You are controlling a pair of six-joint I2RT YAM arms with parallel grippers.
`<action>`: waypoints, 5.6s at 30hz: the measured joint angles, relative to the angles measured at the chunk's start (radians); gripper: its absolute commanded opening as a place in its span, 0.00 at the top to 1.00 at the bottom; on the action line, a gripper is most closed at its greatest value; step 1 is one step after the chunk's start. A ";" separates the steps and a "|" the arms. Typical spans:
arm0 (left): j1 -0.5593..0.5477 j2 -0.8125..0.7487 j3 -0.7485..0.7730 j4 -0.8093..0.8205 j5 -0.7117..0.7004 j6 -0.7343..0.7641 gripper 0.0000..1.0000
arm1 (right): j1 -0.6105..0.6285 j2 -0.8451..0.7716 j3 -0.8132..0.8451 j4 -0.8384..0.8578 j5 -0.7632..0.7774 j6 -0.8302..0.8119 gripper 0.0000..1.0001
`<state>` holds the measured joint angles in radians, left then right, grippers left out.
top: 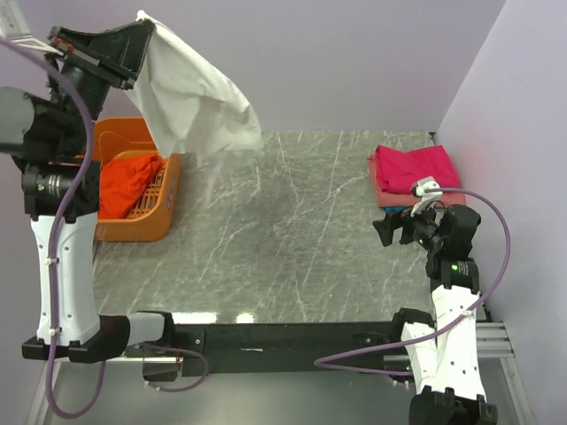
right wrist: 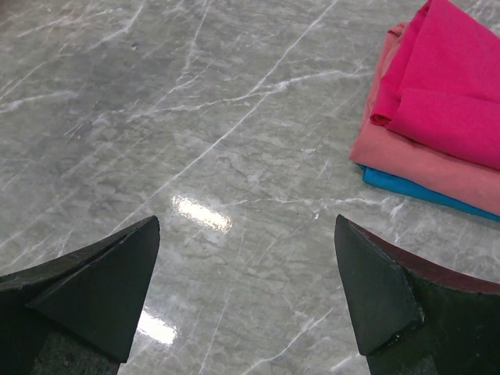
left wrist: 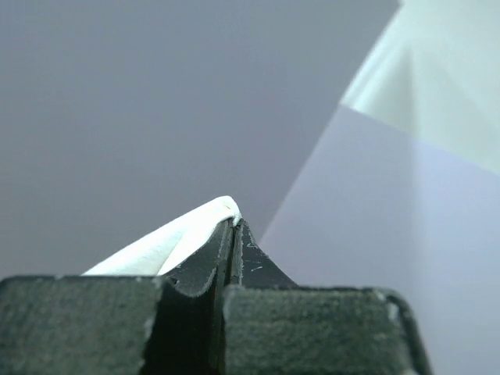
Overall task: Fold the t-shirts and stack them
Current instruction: Move the tshirt to the center of the board, then flatten the tshirt out
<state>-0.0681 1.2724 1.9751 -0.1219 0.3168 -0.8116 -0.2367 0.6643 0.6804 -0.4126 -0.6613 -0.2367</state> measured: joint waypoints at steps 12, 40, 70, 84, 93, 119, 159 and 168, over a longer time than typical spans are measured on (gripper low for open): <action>-0.195 -0.122 -0.363 0.225 0.227 -0.135 1.00 | -0.015 -0.001 0.000 0.000 0.022 0.000 0.02; -0.384 -0.565 -1.196 -0.091 -0.463 0.526 0.04 | 0.935 0.341 0.146 -0.187 0.021 -0.457 0.09; -0.384 -0.983 -1.311 -0.243 -0.849 0.492 0.01 | 1.405 1.136 0.450 0.264 0.705 -0.097 0.83; -0.384 -0.913 -1.315 -0.236 -0.688 0.466 0.01 | 1.083 0.765 0.496 0.128 0.602 -0.110 1.00; -0.384 -0.666 -1.314 -0.264 -0.301 0.240 0.08 | 0.612 0.418 0.300 0.108 0.474 -0.143 1.00; -0.644 0.278 -1.019 0.119 -0.196 0.865 0.12 | 0.374 0.382 0.123 0.121 0.286 -0.131 1.00; -0.655 -0.034 -0.636 0.187 -0.350 1.036 0.99 | 0.312 0.423 0.824 -0.105 0.233 -0.194 1.00; -0.780 -0.099 -0.307 0.118 -0.118 0.986 0.99 | 0.312 0.438 1.259 -0.158 0.301 -0.282 1.00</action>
<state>-0.8478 1.1736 1.6676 -0.0036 0.1986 0.1749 0.0757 1.1023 1.9396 -0.5709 -0.3607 -0.5190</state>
